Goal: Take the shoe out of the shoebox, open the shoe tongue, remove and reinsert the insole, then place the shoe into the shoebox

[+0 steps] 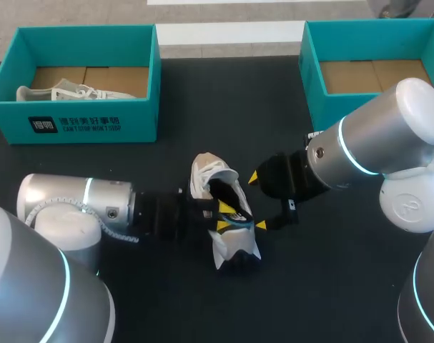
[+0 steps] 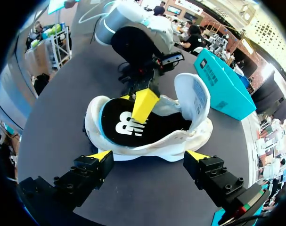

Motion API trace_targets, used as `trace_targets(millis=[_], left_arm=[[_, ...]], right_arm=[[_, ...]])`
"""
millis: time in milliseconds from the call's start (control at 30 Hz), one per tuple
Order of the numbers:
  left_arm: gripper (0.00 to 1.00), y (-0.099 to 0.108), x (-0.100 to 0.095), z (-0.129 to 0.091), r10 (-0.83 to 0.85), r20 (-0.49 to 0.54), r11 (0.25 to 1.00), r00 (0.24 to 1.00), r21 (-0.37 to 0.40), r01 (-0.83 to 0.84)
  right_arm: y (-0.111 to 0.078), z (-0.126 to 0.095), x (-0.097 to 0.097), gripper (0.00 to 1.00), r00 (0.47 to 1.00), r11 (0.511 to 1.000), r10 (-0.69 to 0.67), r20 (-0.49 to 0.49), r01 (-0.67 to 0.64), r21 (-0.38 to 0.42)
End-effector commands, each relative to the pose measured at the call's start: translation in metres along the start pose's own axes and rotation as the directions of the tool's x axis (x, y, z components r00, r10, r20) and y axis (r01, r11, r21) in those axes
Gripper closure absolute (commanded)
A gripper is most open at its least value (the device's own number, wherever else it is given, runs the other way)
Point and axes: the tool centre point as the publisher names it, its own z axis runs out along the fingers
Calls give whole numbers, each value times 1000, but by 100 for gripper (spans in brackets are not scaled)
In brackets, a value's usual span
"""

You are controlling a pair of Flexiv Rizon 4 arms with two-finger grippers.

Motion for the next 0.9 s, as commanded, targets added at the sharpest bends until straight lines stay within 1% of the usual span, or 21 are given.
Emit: trace_targets(millis=[33,167,200,233,267,367,467,567,600,667,767,867,900], left_arm=[[56,-10,-1,-1,17,12,1000,1000,26,-17],[60,-21,-5,2,23,14,998,1000,53,-24],[63,-21,-4,4,19,11,998,1000,59,-20],[70,-21,-3,6,18,8,998,1000,60,-19],[73,-22,-2,8,19,3,998,1000,63,-19],[100,-23,3,10,15,-11,998,1000,69,-14],[100,-19,6,8,10,-19,998,1000,68,-9],[100,-12,8,6,7,-32,998,999,57,-5],[100,-7,10,5,9,-38,999,999,44,-8],[100,-4,11,3,5,-39,1000,999,31,-3],[100,-4,12,-1,-4,-39,1000,999,26,5],[100,-11,9,-5,-1,-33,999,999,36,3],[87,-15,6,-6,-2,-26,999,1000,47,3]], right_arm=[[0,1,1,0,1000,1000,0,1,0,-1],[0,1,1,0,1000,1000,0,1,0,-1],[0,1,1,0,1000,1000,0,1,0,-1],[0,1,1,0,1000,1000,0,1,0,-1],[0,1,1,0,1000,1000,0,1,0,-1],[0,1,1,0,1000,1000,0,1,0,-1],[0,1,1,0,1000,1000,0,1,0,-1],[0,1,1,0,1000,1000,0,1,0,-1],[0,1,1,0,1000,1000,0,1,0,-1],[0,1,1,0,1000,1000,0,1,0,-1],[0,1,1,0,1000,1000,0,1,0,-1],[0,1,1,0,1000,1000,0,1,0,-1],[0,1,1,0,1000,1000,0,1,0,-1]])
